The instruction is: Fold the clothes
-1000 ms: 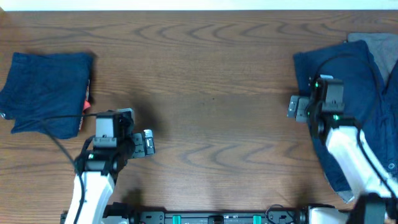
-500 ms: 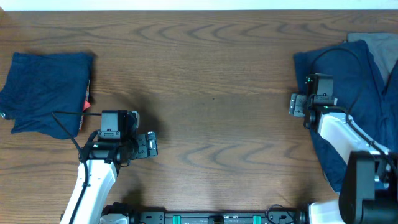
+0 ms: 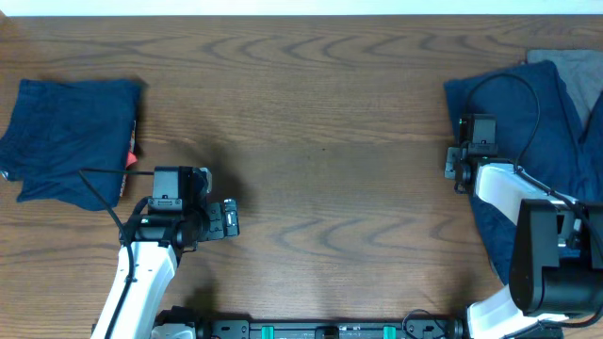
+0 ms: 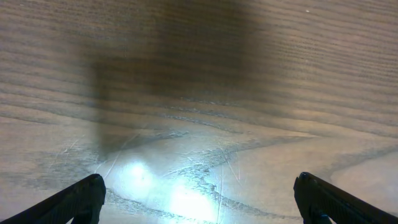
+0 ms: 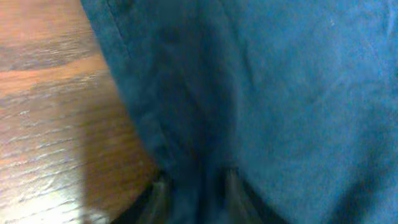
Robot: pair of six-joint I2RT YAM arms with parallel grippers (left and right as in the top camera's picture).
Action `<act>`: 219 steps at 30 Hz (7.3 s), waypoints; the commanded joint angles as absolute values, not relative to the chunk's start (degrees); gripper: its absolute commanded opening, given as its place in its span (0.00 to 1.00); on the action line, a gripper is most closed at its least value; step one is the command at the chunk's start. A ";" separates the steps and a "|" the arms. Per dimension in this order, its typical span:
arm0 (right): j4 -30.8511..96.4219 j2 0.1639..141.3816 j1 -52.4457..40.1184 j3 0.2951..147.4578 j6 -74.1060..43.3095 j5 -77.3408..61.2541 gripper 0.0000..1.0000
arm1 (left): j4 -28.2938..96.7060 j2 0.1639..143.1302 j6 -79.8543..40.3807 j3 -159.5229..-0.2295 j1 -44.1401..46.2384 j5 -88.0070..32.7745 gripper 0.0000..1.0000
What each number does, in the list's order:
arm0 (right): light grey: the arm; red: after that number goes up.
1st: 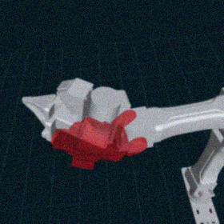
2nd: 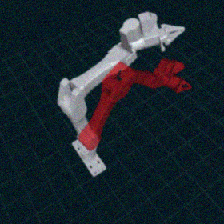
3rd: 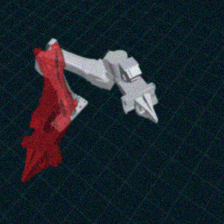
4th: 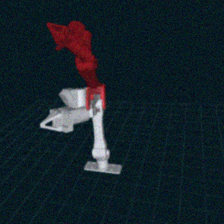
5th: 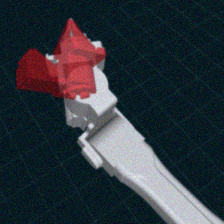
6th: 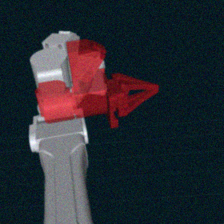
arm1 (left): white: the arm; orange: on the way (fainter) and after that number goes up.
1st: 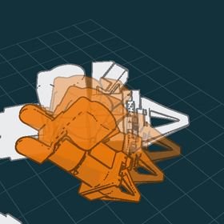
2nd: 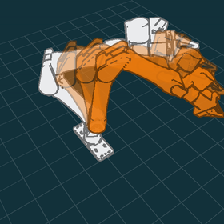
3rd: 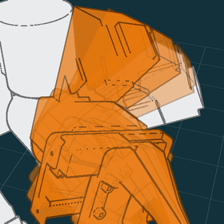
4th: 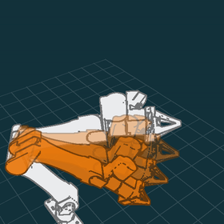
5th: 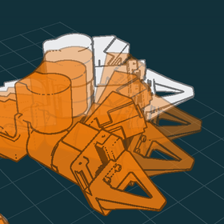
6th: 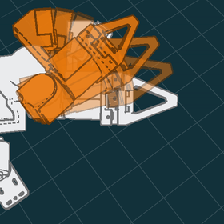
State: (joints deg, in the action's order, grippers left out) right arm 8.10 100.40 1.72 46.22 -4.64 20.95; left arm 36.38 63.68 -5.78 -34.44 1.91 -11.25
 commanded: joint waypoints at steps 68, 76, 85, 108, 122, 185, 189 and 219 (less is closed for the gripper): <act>18.04 85.93 -12.34 61.39 -13.58 0.45 0.99 | 25.12 65.06 -31.62 -34.24 4.64 -22.57 0.98; 31.46 84.64 -4.69 61.39 -16.27 9.63 0.99 | 19.20 72.60 -37.89 -34.06 16.43 -22.57 0.98; 37.76 84.64 0.38 61.39 -16.25 9.67 0.99 | -0.25 85.71 -46.70 -34.06 30.59 -22.55 0.98; 40.25 84.64 1.98 61.39 -16.23 10.70 0.99 | -4.45 87.94 -43.00 -35.81 29.93 -31.48 0.06; 42.26 84.66 3.03 61.36 -12.03 5.32 0.99 | 19.11 69.67 -30.44 -54.24 4.99 -42.52 0.06; 21.37 98.02 28.86 43.33 -27.38 20.14 0.47 | 27.99 67.75 -26.63 -54.24 -13.43 -13.72 0.06; 23.64 98.00 38.70 43.38 -32.21 16.80 0.55 | 28.64 68.38 -26.65 -54.24 -13.43 -12.80 0.06; 14.04 97.95 10.79 47.94 1.34 -10.98 0.37 | 29.76 68.90 -26.65 -54.22 -13.43 -12.78 0.07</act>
